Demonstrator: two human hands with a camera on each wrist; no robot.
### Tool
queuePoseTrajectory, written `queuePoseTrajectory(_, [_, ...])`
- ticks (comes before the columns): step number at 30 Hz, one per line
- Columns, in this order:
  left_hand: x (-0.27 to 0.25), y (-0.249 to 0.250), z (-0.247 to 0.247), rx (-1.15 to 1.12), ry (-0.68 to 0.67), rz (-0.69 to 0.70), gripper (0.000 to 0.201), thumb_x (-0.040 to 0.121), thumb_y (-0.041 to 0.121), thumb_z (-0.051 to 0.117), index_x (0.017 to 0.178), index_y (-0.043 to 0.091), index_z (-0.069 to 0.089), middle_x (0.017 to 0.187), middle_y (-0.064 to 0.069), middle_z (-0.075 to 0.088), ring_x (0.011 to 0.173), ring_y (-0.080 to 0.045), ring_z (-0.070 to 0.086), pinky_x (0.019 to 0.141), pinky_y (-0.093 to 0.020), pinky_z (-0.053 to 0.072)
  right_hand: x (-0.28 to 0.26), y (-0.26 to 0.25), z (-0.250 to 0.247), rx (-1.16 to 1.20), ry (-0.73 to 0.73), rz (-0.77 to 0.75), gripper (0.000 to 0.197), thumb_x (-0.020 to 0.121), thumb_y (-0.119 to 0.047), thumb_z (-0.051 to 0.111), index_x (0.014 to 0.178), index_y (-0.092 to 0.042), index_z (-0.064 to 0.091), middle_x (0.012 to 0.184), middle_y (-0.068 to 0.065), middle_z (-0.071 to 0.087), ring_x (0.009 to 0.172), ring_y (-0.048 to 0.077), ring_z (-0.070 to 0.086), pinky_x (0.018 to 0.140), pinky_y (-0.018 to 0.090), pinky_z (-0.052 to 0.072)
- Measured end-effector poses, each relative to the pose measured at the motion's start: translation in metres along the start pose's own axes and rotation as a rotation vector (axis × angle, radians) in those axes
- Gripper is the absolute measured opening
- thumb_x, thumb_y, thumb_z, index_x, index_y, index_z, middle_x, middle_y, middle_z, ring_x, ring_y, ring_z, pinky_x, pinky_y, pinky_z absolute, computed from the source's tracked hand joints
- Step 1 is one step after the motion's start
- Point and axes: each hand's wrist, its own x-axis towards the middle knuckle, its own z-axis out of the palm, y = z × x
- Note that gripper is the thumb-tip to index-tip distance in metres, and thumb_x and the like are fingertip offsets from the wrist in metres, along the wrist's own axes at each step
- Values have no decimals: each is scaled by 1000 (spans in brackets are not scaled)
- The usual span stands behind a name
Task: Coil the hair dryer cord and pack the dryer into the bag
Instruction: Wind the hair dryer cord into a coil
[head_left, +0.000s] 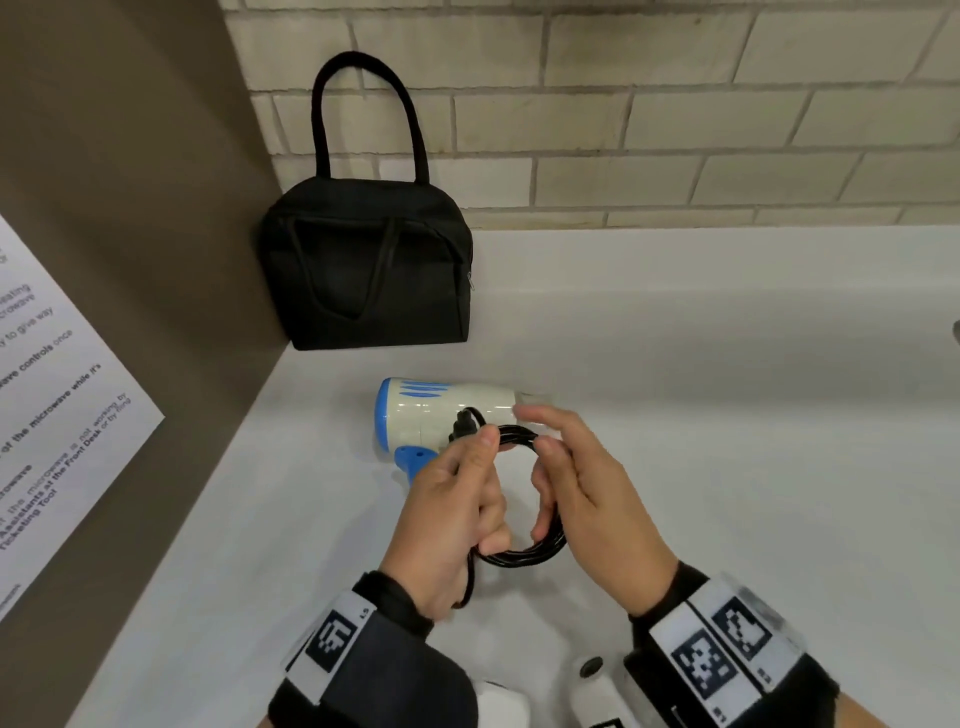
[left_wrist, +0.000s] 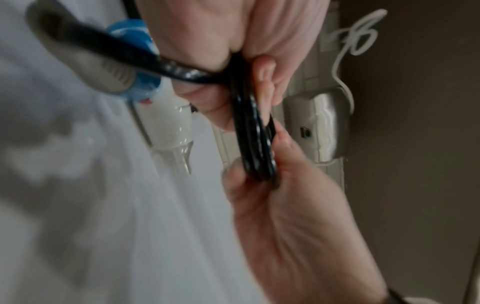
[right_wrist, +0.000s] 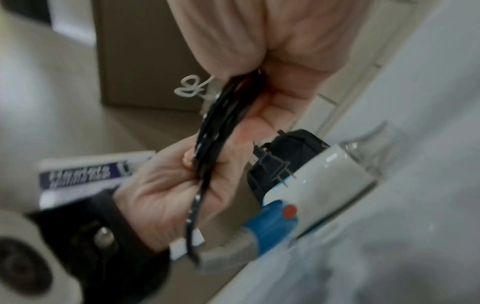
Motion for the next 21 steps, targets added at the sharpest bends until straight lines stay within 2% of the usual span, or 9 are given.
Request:
queuePoseTrajectory(3, [1,3,0,70,-7,32,22,86,32,45,71,18,54,39,12,25,31,-3,18,31,-15,24,2,1,-8,-459,-98,-224,38,88,-34,43,124,-24,45,76,-20,57,62,-2,52,66,9,42])
queuePoseTrajectory(4, [1,3,0,95,-13,36,22,87,30,45,72,18,54,39,12,26,31,-3,19,31,-15,24,4,-1,-10,-564,-126,-248,45,86,-39,41,127,-21,42,90,-10,62,70,2,55,70,15,46])
queuePoseTrajectory(6, [0,3,1,158,-30,36,19,88,28,45,78,16,55,37,11,27,31,-3,19,32,-16,24,7,-5,-11,-700,-148,-245,46,88,-41,35,126,-15,41,110,9,62,82,27,63,70,38,52])
queuePoseTrajectory(9, [-1,0,1,188,-28,42,16,89,25,44,85,13,55,35,11,27,30,-3,21,33,-16,24,12,-4,-10,-836,-181,-284,34,89,-34,32,108,-10,48,92,12,66,64,38,62,49,39,47])
queuePoseTrajectory(11, [-2,-1,-1,184,-12,67,17,89,24,44,86,12,56,35,11,27,31,-3,21,33,-16,25,15,-7,-9,-934,-204,-268,13,81,-20,47,89,-10,48,64,7,64,38,31,54,34,29,33])
queuePoseTrajectory(14, [-3,-4,-1,189,24,94,16,88,24,46,87,12,57,36,10,25,32,-5,20,34,-17,23,18,-3,-9,-1005,-133,-301,10,71,-16,55,74,-12,46,44,-2,54,23,23,42,29,23,19])
queuePoseTrajectory(18, [1,-6,0,204,93,120,5,88,24,48,92,24,50,37,10,27,32,-6,21,34,-18,22,19,3,-8,-997,-93,-269,25,85,-32,38,76,-11,50,44,-1,56,29,24,48,30,23,23])
queuePoseTrajectory(19, [3,-7,0,190,104,120,5,88,24,48,93,26,50,36,10,28,32,-5,21,34,-16,22,19,1,-8,-898,-96,-200,30,88,-36,37,85,-12,54,52,1,61,40,24,55,34,28,33])
queuePoseTrajectory(21, [6,-5,-2,106,132,124,9,89,26,46,91,23,54,37,11,26,32,-4,20,34,-15,20,17,-1,-10,-509,-169,58,29,91,-35,42,111,-17,52,78,1,68,64,19,62,57,37,51])
